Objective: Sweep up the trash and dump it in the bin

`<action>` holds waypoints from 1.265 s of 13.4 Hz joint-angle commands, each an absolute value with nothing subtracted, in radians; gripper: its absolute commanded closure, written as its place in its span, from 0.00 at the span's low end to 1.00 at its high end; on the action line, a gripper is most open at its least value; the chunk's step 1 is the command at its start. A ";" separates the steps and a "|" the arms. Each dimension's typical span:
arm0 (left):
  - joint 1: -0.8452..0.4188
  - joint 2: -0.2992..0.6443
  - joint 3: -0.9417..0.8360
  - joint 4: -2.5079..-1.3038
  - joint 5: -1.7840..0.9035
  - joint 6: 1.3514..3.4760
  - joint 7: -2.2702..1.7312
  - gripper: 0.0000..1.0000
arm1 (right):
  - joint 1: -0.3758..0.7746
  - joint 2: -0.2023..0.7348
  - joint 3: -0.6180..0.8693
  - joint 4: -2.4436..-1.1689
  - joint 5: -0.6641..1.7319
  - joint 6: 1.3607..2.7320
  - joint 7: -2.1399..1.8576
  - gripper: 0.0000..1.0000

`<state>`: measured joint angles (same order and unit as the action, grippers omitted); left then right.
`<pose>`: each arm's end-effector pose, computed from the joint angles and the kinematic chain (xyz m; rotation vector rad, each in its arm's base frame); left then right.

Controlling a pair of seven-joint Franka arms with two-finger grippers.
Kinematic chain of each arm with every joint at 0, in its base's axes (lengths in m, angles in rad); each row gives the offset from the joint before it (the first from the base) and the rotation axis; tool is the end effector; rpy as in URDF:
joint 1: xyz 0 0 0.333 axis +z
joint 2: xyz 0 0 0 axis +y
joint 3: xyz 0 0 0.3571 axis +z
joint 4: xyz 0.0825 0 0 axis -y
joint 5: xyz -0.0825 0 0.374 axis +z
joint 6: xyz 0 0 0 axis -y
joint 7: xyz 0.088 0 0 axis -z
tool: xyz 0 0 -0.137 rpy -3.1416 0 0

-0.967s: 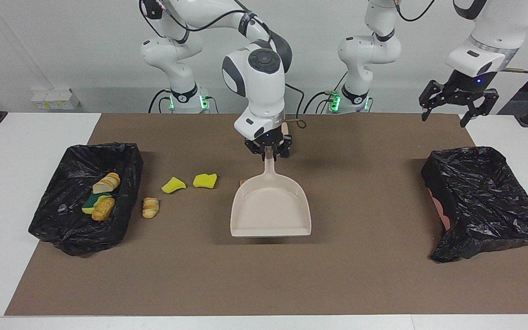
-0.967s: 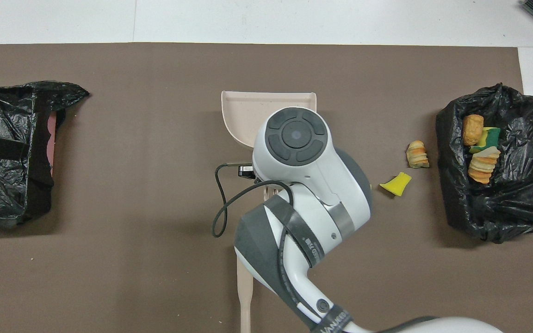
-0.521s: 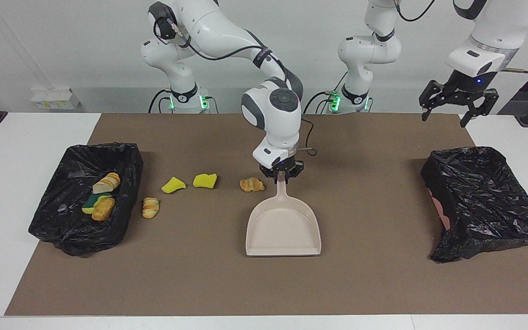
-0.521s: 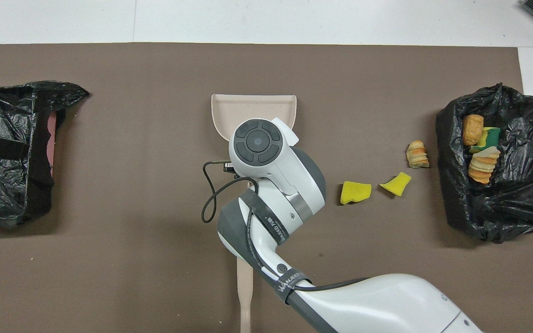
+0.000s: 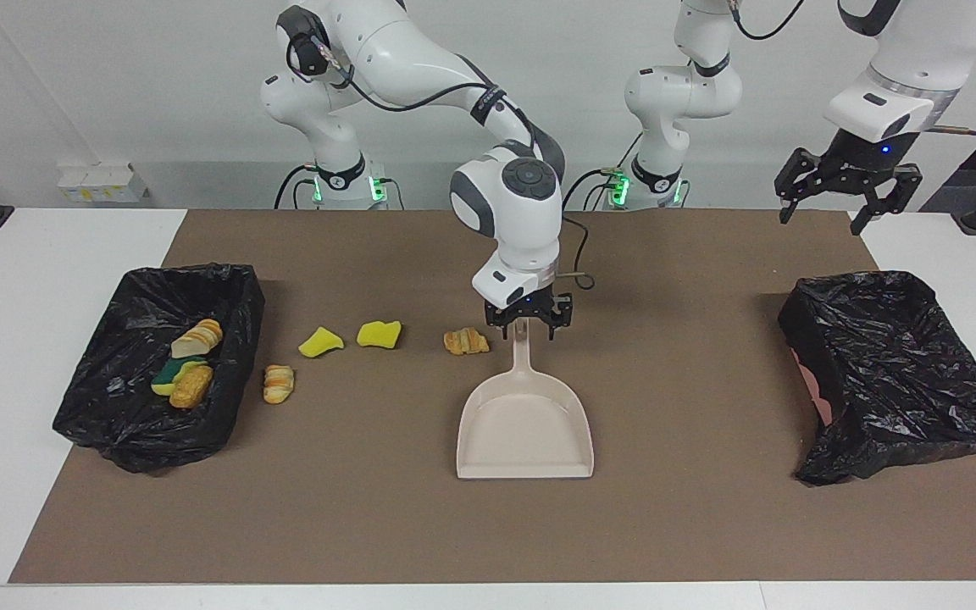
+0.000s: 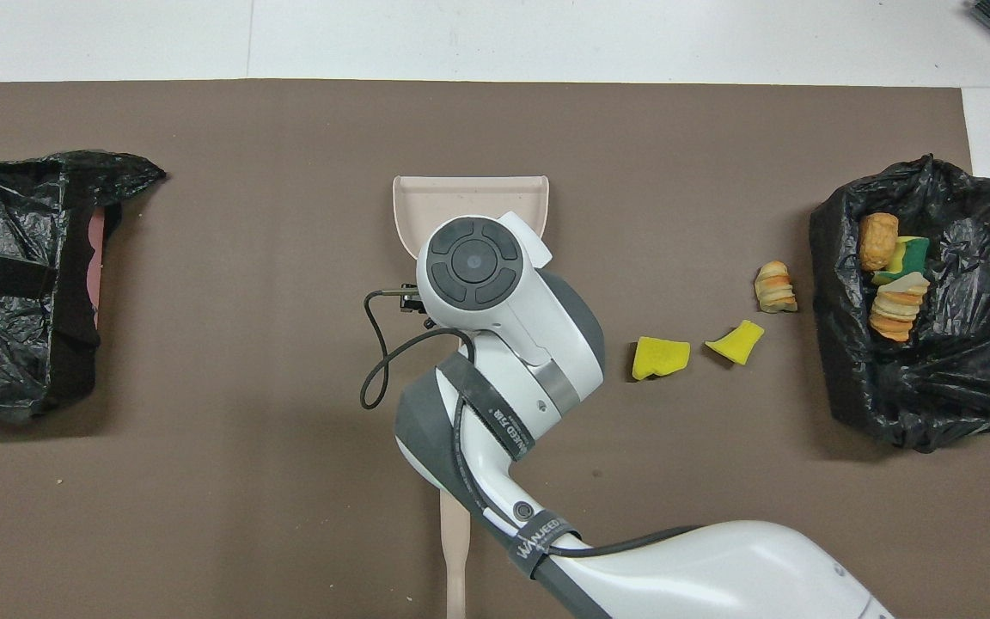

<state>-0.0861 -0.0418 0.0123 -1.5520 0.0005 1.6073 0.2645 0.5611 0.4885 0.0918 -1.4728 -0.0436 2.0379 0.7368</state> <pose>0.5352 -0.0393 0.6704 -3.0841 0.5267 -0.1513 0.5775 0.4230 0.4148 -3.0853 0.1207 -0.0905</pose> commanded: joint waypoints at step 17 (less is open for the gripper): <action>-0.097 0.167 -0.339 -1.606 0.037 1.871 -0.171 0.00 | 0.813 0.031 0.164 -2.184 0.153 2.111 0.928 0.00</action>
<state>-0.0924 0.1313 -0.2905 -1.5916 0.0026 1.8274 -0.0919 0.7917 0.0597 0.1635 -2.1032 0.1291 2.0493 0.9017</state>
